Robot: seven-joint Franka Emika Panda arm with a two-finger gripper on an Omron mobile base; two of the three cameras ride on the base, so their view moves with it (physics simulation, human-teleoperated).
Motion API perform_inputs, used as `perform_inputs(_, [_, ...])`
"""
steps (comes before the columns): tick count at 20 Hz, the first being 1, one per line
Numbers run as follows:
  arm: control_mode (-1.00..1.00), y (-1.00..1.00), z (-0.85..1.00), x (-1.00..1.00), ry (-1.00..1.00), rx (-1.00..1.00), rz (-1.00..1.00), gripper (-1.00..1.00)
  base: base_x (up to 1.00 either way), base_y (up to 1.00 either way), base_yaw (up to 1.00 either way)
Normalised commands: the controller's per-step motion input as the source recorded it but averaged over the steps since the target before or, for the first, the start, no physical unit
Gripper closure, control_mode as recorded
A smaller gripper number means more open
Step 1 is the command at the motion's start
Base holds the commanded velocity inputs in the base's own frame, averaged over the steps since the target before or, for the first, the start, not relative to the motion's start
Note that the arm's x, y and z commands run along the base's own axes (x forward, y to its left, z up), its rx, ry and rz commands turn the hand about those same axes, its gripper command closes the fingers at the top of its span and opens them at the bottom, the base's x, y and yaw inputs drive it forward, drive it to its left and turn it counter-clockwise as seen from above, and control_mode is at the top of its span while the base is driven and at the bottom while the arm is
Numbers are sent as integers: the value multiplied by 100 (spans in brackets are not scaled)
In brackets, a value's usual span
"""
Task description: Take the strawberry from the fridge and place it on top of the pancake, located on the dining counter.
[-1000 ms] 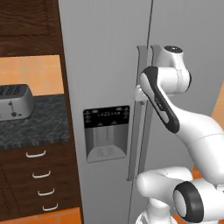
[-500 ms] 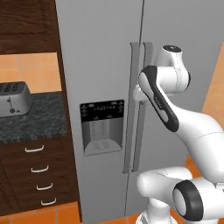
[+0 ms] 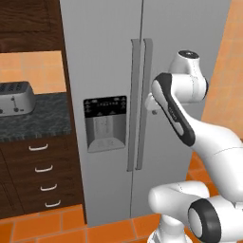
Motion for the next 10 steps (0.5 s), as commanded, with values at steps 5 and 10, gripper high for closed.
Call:
perform_inputs(5, [100, 0, 0, 0, 0, 0, 0, -100, -2, 4, 0])
perform_inputs(10, [-100, -15, -2, 40, -25, 0, 0, -100, 0, 0, 0])
